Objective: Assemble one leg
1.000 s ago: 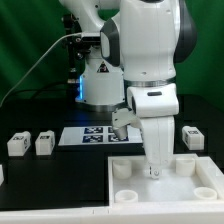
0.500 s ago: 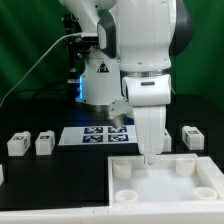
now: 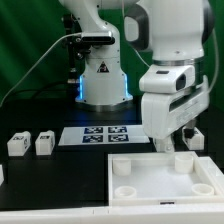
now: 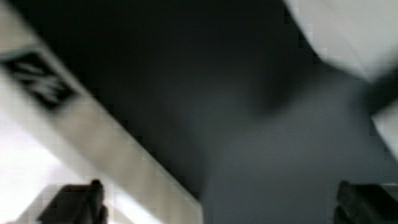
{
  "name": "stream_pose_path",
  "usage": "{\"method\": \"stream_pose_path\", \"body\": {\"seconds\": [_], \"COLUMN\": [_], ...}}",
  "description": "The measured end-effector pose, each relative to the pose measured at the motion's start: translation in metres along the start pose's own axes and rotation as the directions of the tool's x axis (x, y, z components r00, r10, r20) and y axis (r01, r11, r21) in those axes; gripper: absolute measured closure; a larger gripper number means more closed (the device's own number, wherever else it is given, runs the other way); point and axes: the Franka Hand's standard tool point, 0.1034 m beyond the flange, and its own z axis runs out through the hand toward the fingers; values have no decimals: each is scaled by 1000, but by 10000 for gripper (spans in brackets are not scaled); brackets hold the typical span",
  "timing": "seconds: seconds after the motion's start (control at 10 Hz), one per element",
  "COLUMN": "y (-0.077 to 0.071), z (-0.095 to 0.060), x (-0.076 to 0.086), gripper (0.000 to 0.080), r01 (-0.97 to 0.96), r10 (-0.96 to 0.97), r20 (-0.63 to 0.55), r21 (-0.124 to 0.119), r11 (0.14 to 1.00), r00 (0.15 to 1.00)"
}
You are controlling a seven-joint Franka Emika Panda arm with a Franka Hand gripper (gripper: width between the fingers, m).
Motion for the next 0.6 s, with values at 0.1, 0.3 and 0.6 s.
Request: {"method": "stream_pose_path", "body": {"seconds": [0.1,0.3,0.6], "y": [-4,-12,-17], "z": [-1,3,8], "x": [4,7,8], "gripper": [150,150,150], "r01": [-107,-352,-596], "r10": [107,352,596], "r20": [-7,-7,9], "r21": [8,28,48], "r11": [994,936,802], "r00": [994,936,803]}}
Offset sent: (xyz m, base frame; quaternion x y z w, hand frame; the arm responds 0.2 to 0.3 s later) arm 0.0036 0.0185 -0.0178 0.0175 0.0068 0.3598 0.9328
